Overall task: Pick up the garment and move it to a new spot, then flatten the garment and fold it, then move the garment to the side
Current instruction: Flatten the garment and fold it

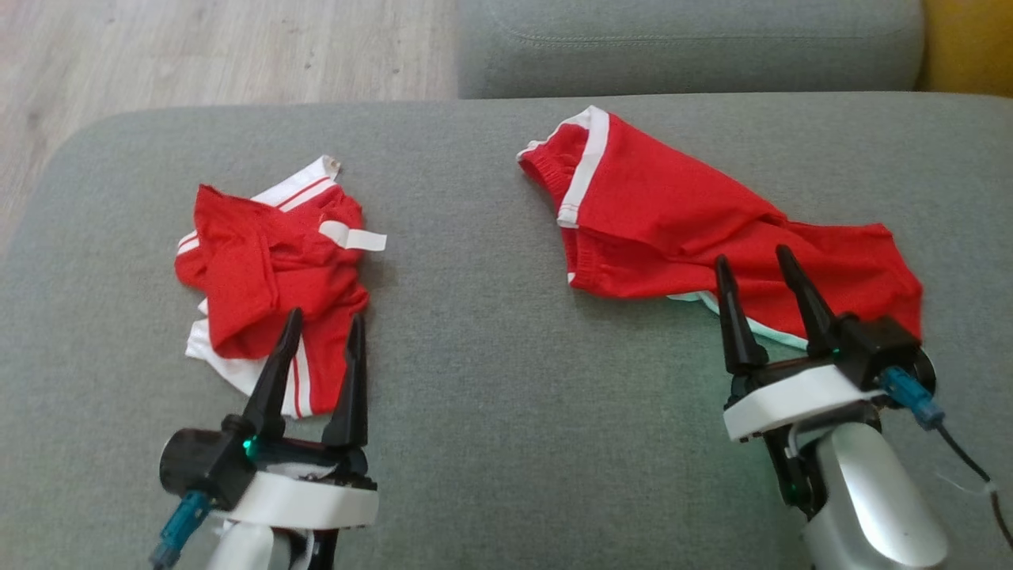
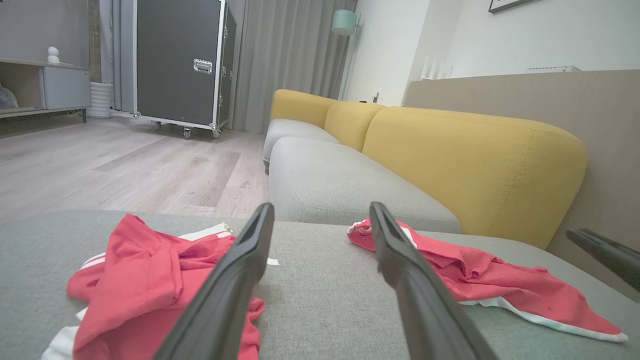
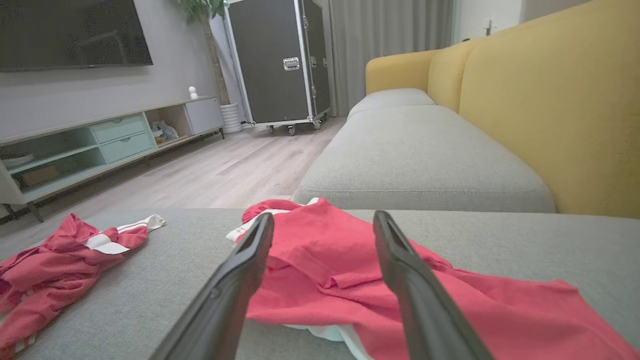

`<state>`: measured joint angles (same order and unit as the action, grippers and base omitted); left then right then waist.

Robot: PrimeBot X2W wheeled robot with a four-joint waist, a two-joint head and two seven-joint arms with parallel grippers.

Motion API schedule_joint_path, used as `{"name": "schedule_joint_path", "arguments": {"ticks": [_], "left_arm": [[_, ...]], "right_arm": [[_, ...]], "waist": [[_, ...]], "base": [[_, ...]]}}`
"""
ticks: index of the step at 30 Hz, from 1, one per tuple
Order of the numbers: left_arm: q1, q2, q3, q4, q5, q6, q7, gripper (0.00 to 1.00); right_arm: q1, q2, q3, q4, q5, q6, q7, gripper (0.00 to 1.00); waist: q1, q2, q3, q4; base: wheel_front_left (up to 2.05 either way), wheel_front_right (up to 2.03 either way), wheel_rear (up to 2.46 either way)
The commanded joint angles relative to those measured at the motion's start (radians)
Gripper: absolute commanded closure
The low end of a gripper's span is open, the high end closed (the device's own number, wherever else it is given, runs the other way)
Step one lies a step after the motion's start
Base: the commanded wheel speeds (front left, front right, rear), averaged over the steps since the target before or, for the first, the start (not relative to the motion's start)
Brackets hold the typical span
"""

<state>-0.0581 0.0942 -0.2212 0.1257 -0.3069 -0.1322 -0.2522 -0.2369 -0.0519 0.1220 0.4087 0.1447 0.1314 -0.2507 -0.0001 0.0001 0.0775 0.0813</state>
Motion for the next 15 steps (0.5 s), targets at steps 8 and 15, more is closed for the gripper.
{"name": "schedule_joint_path", "arguments": {"ticks": [8,15], "left_arm": [[-0.060,0.008,0.005,-0.028,-0.010,0.002,-0.010,0.00],[-0.097,-0.001,-0.041,-0.007,-0.023,0.002,-0.010,0.00]], "right_arm": [[-0.090,0.001,0.079,-0.025,-0.086,-0.001,-0.011,0.00],[-0.224,0.002,0.134,0.118,-0.181,-0.001,0.016,0.00]], "waist": [[0.0001,-0.0001,0.054,0.059],[0.0001,-0.0001,0.114,0.143]], "base": [[0.00,0.00,0.00],[0.00,0.00,0.00]]}}
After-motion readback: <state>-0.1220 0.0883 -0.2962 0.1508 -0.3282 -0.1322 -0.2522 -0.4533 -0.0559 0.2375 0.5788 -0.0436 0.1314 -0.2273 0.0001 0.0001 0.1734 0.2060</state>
